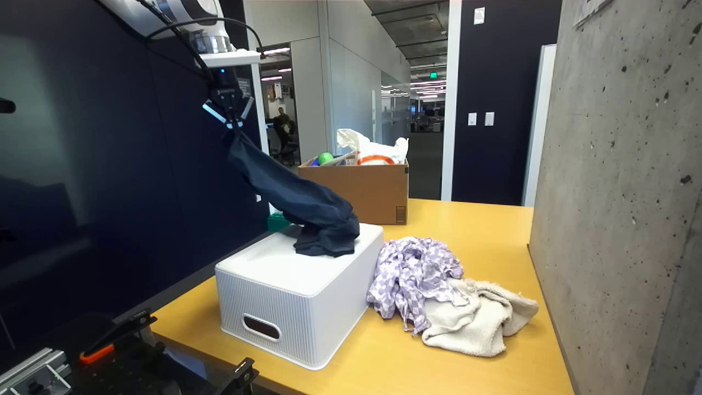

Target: Spread the blue shirt on the box evenly over the box

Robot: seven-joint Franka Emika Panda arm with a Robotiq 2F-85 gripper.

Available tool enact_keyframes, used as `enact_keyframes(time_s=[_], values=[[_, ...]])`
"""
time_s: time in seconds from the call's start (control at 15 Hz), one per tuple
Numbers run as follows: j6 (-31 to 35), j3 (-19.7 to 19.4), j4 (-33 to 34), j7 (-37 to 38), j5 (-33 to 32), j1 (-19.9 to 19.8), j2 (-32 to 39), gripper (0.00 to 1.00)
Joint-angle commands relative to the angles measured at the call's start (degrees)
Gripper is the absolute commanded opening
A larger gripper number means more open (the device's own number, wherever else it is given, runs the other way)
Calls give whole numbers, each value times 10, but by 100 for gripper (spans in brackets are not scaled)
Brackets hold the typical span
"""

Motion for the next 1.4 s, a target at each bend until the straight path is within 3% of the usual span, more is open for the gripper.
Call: enact_keyframes(time_s=[0.0, 0.27, 0.87, 1.33], values=[[-48, 0, 85, -11, -14, 13, 26, 1], [-47, -25, 67, -6, -15, -15, -3, 1], [-38, -107, 0, 12, -11, -143, -77, 1], [-32, -163, -82, 68, -17, -209, -169, 1]])
